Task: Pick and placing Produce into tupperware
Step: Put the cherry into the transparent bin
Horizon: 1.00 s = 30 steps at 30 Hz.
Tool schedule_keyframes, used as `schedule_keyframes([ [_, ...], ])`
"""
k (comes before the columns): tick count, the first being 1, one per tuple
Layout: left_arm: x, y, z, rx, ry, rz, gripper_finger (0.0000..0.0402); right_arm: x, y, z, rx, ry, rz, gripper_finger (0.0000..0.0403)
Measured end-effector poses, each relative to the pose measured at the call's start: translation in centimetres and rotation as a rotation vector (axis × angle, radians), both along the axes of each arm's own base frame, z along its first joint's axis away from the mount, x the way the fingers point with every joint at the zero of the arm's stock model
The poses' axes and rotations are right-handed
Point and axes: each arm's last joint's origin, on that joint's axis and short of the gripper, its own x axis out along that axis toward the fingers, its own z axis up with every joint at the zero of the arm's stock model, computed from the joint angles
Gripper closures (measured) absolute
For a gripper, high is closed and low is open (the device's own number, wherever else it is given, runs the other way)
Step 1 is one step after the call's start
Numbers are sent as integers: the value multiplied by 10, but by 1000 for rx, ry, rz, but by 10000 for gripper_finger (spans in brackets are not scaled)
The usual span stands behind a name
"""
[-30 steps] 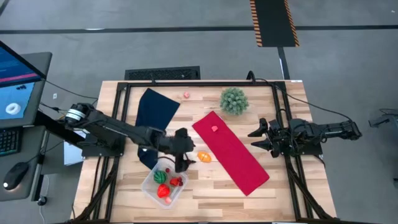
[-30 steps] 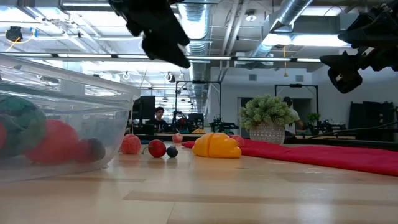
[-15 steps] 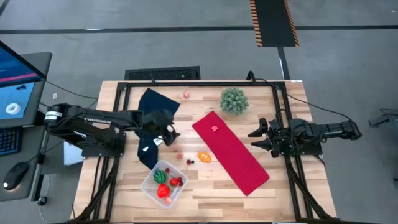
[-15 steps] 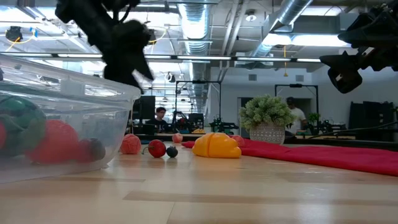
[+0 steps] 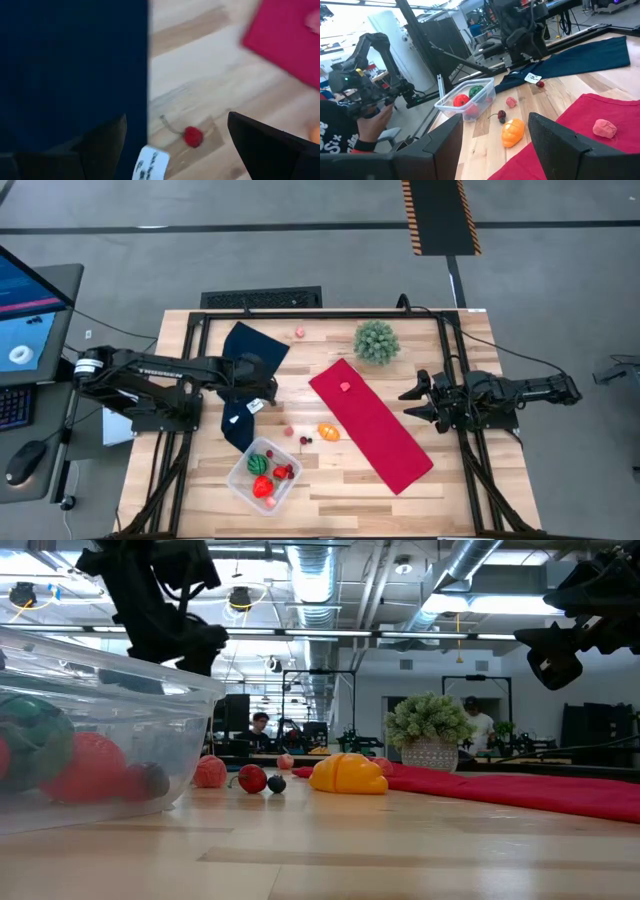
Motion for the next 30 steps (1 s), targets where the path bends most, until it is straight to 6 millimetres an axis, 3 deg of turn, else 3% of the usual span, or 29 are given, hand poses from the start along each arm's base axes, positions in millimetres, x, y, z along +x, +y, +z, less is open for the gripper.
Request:
schedule_keyframes([
  [18, 21, 1, -38, -268, 75, 233, 63, 0, 0, 0, 0, 0, 0, 154],
  [30, 25, 4, -45, -227, 68, 293, 63, 0, 0, 0, 0, 0, 0, 154],
])
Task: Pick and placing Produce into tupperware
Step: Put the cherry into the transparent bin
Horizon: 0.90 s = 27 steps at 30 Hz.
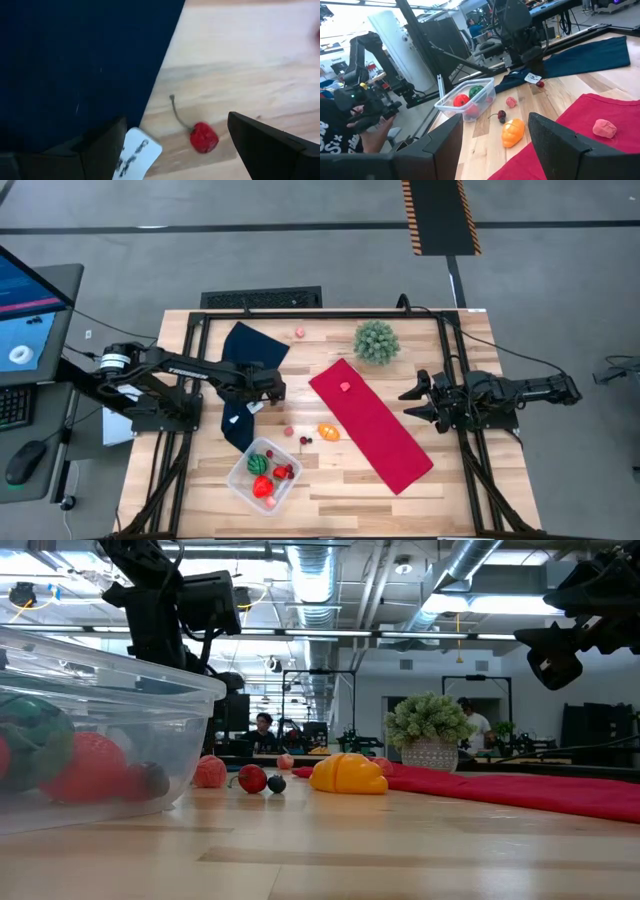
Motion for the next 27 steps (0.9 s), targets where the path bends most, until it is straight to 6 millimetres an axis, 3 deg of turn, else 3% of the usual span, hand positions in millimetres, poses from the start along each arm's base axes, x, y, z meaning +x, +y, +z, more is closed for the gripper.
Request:
schedule_keyframes([
  [10, 4, 1, 1, 13, -34, -36, 65, 0, 0, 0, 0, 0, 0, 154],
  [17, 4, 0, 1, -3, -36, -34, 104, 0, 0, 0, 0, 0, 0, 154],
  [27, 3, 9, 1, -189, -68, -112, 115, 0, 0, 0, 0, 0, 0, 154],
])
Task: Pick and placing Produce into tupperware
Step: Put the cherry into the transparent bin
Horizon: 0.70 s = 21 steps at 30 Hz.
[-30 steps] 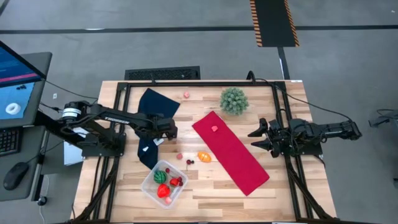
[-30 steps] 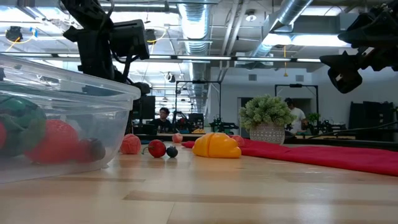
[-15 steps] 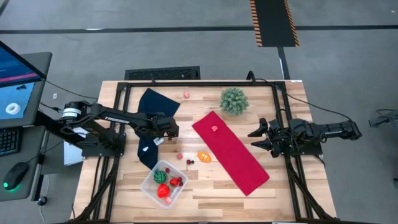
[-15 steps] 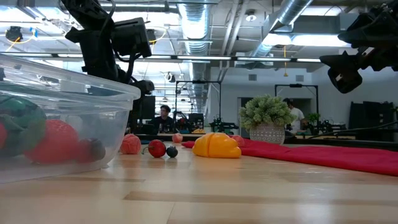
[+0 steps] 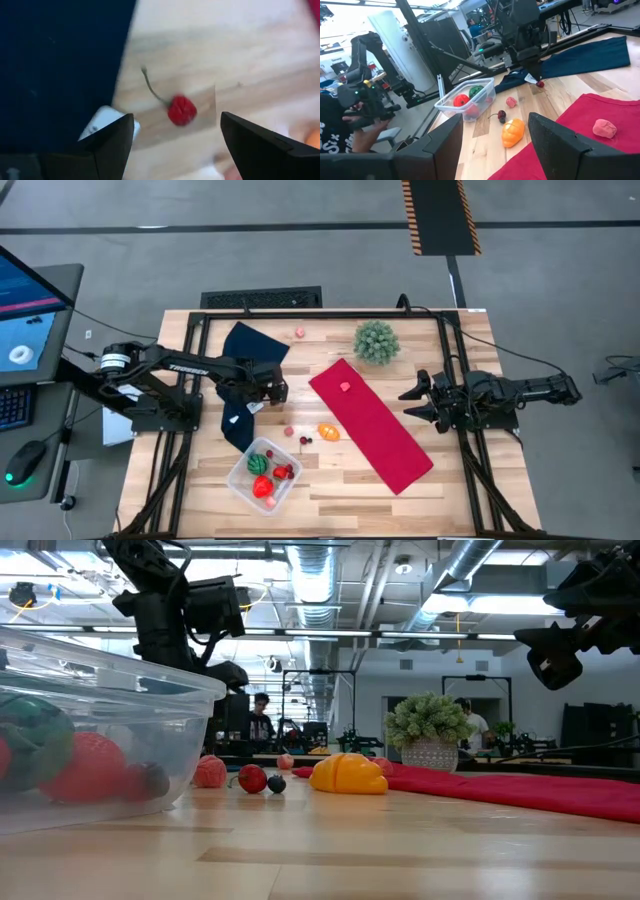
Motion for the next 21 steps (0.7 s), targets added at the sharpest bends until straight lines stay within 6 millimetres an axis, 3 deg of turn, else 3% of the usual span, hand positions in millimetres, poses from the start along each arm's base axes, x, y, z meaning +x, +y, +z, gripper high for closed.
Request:
schedule_keyframes([
  [7, 0, 0, 0, -57, -15, -64, 115, 0, 0, 0, 0, 0, 0, 154],
  [21, 2, -1, 5, -26, 0, -14, 149, 0, 0, 0, 0, 0, 0, 154],
])
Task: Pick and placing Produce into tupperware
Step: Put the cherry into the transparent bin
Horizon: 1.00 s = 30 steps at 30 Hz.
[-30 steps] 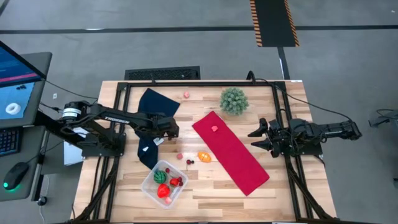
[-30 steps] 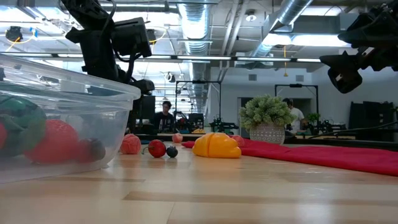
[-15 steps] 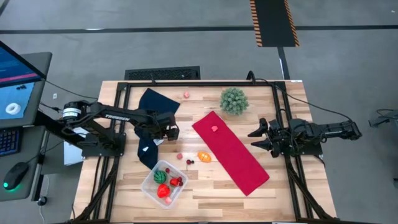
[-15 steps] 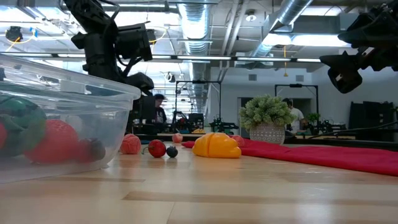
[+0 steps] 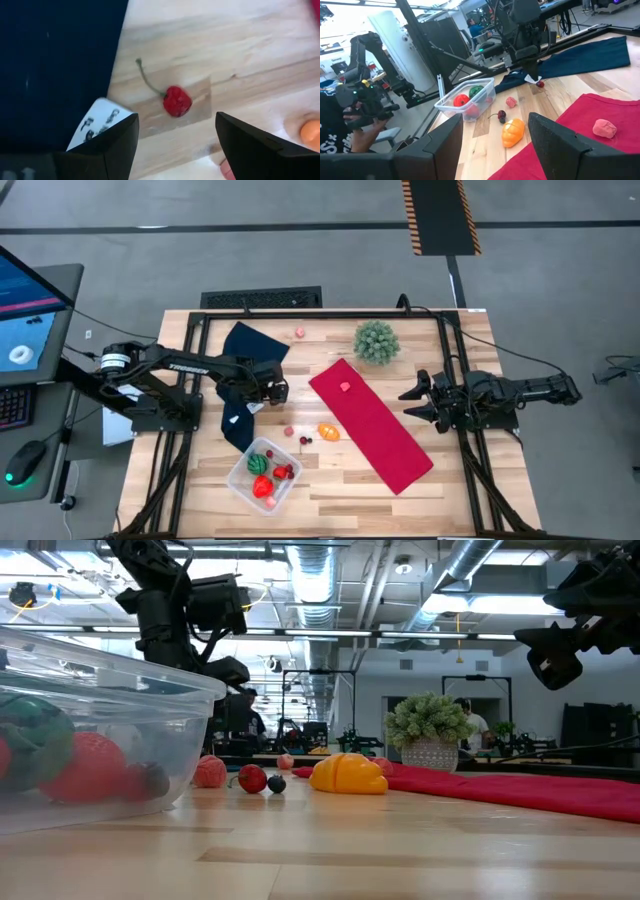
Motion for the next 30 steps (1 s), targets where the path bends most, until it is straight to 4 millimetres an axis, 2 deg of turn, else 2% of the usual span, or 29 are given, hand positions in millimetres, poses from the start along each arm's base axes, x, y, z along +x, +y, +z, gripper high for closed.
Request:
schedule_keyframes([
  [14, -2, -3, 2, 27, 60, 36, 150, 0, 0, 0, 0, 0, 0, 154],
  [19, 16, -2, -4, -17, 143, 26, 150, 0, 0, 0, 0, 1, 0, 154],
  [25, 43, 0, 5, 15, 268, -71, 150, 0, 0, 0, 0, 0, 0, 154],
  [30, 46, -3, 3, 8, 304, -73, 150, 0, 0, 0, 0, 0, 0, 154],
])
